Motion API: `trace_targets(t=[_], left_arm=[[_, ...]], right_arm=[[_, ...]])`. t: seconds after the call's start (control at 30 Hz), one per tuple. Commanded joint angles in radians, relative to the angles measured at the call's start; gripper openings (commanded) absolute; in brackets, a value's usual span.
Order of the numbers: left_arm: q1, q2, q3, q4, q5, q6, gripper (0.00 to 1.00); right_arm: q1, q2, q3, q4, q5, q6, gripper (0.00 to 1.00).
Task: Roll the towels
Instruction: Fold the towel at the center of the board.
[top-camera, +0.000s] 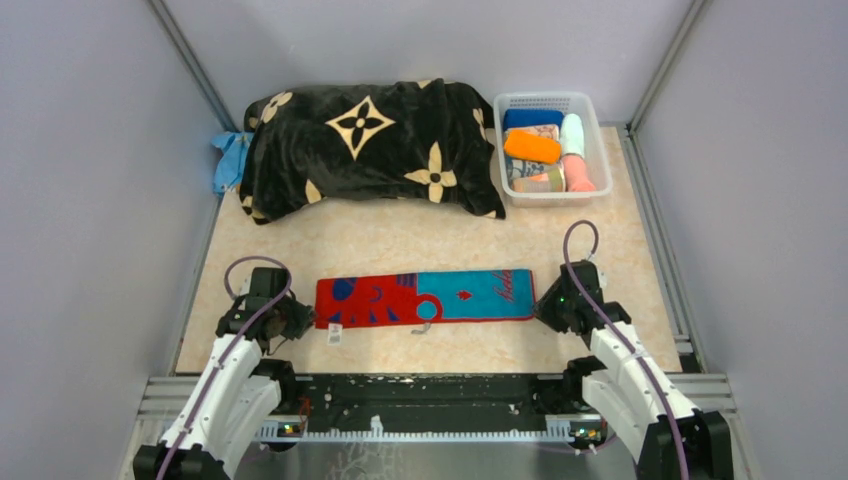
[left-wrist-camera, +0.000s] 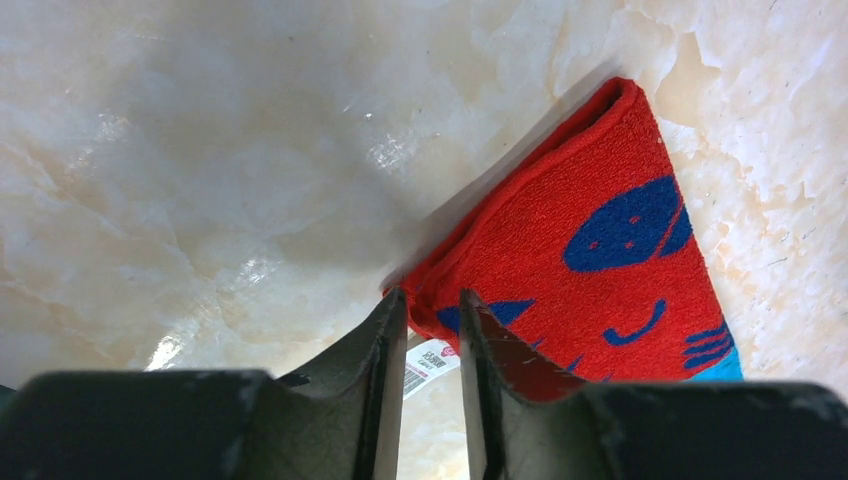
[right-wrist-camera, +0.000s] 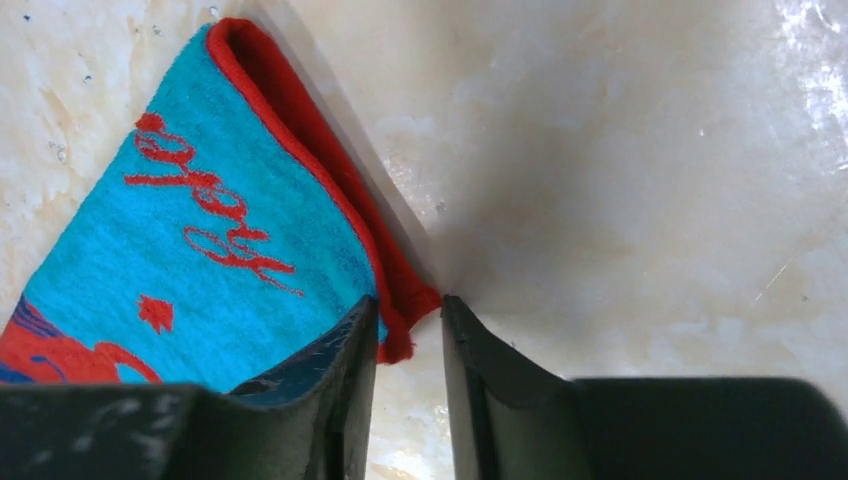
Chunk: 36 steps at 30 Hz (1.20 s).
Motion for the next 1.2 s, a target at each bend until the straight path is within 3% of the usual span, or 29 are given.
trace_targets(t=[0.0,0.2,0.33,0.67,0.87,1.17], left_arm=[[0.004,-0.017,0.028,-0.007,-0.026,0.002,0.35],[0.004,-0.041,0.105,-0.032,-0.045,0.040,0.51],[0.005,-0.037,0.193,0.012,-0.077,0.168,0.60],[-0.011,0.300,0.226,0.315,0.261,0.347,0.60],[-0.034,0.468,0.213,0.468,0.255,0.355,0.55],[-0.032,0.674,0.199,0.597,0.157,0.356,0.49]], right_arm=[[-0.005,0.002,0.056,-0.032,0.001,-0.044,0.36],[-0.004,-0.034,0.137,-0.065,0.052,-0.074,0.58],[-0.005,-0.008,0.200,0.006,0.018,-0.183,0.61],[-0.004,0.088,0.290,0.183,-0.113,-0.351,0.63],[-0.005,0.238,0.203,0.406,-0.289,-0.326,0.63],[-0.063,0.570,0.180,0.648,-0.232,-0.327,0.63]])
